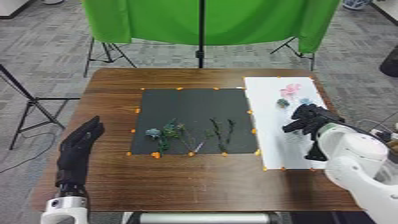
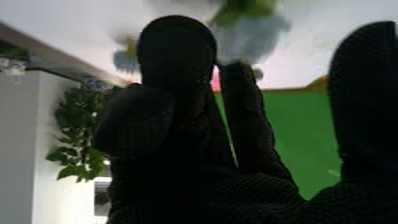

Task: Arrange flowers

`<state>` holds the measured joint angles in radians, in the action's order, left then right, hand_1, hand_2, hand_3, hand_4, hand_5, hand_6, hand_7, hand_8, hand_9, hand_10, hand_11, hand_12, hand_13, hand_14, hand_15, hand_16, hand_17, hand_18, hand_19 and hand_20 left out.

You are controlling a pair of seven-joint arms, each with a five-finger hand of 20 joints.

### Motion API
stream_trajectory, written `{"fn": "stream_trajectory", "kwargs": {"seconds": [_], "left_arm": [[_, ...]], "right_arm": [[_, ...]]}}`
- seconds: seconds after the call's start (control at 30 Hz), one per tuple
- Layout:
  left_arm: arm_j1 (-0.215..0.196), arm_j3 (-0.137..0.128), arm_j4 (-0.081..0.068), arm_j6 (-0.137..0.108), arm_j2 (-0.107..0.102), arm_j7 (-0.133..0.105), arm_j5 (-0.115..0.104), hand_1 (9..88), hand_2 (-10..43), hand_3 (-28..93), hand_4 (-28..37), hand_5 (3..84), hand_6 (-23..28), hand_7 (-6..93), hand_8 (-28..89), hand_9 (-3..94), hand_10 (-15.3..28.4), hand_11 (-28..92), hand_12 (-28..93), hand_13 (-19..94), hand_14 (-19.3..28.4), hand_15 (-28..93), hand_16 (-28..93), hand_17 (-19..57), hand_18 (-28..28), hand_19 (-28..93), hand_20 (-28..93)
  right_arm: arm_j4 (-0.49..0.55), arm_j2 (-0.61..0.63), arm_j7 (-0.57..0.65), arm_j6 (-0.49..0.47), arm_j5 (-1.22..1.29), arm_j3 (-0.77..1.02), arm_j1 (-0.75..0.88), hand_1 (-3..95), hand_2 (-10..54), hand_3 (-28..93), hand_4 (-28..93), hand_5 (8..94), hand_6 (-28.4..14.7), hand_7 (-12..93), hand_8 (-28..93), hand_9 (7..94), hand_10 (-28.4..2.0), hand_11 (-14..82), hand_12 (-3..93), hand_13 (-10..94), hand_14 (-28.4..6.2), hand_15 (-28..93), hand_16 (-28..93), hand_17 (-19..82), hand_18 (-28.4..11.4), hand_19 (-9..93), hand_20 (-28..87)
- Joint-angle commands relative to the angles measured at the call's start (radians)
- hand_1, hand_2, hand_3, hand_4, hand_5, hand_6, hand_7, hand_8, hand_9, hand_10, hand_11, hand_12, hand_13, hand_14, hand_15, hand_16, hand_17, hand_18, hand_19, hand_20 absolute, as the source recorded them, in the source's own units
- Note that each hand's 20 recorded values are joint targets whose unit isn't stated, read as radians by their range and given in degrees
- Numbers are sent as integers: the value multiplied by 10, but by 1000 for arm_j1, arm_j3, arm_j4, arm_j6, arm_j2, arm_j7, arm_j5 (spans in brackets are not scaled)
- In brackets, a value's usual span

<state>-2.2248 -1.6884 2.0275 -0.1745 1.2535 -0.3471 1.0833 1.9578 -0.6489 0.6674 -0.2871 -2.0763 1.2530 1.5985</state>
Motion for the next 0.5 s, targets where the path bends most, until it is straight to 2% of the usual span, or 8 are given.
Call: {"fn": "stream_trajectory", "kwargs": {"seconds": [0.03, 0.13, 0.17, 0.23, 0.27, 0.4, 0.5], "left_arm": [[-6, 0, -6, 11, 8, 15, 7, 299, -95, 641, -206, 455, 31, 113, -56, 412, 114, 123, 138, 306, 147, 134, 51, 14, 133, 30, 192], [-8, -1, -4, 10, 9, 16, 7, 301, -95, 641, -206, 455, 31, 112, -56, 412, 114, 123, 138, 306, 147, 136, 51, 14, 133, 30, 192], [-8, -2, -4, 9, 8, 15, 7, 301, -95, 641, -206, 455, 31, 112, -56, 412, 114, 123, 138, 306, 147, 135, 51, 14, 133, 30, 192], [-12, -5, -2, 5, 6, 14, 5, 301, -95, 641, -205, 455, 31, 113, -56, 412, 114, 124, 138, 306, 148, 135, 50, 14, 133, 30, 192], [-12, -6, -1, 3, 6, 14, 4, 301, -95, 641, -205, 455, 31, 113, -56, 412, 114, 123, 138, 306, 147, 135, 50, 14, 133, 30, 193], [-11, -5, -1, 5, 1, 13, 4, 302, -95, 641, -205, 455, 30, 114, -56, 413, 113, 125, 139, 306, 148, 137, 50, 14, 132, 30, 192], [-2, 0, -5, 9, 0, 15, 6, 301, -95, 642, -205, 454, 30, 114, -56, 413, 114, 125, 138, 306, 147, 137, 50, 14, 133, 30, 193]], "right_arm": [[-52, -6, -22, 187, -69, -64, 38, 430, -95, 599, -164, 577, -2, 95, -69, 705, -160, 134, 196, 873, -49, 530, 321, 606, -111, 932, 443], [-74, -7, -44, 318, -108, -91, 39, 507, -95, 603, -193, 658, -7, 134, -81, 776, -142, 164, 196, 900, -35, 525, 329, 633, -97, 932, 450], [-78, -6, -53, 370, -112, -100, 33, 529, -95, 586, -194, 671, -9, 140, -54, 794, -136, 151, 228, 904, -33, 524, 332, 638, -95, 932, 452], [-66, -3, -69, 435, -114, -116, 4, 636, -95, 457, -132, 747, -18, 151, 79, 870, -112, 84, 332, 921, -27, 521, 341, 659, -89, 932, 460], [-56, -3, -77, 460, -113, -130, -24, 664, -95, 438, -121, 779, -17, 166, 112, 902, -101, 77, 359, 930, -23, 524, 342, 671, -86, 932, 463], [1, -20, -123, 532, -97, -234, -192, 672, -95, 456, -118, 806, -14, 184, 137, 928, -97, 85, 385, 937, -18, 535, 336, 684, -83, 932, 474], [13, -65, -175, 549, -62, -379, -381, 670, -95, 465, -122, 808, -15, 184, 139, 930, -96, 84, 394, 937, -18, 536, 336, 685, -84, 932, 478]]}}
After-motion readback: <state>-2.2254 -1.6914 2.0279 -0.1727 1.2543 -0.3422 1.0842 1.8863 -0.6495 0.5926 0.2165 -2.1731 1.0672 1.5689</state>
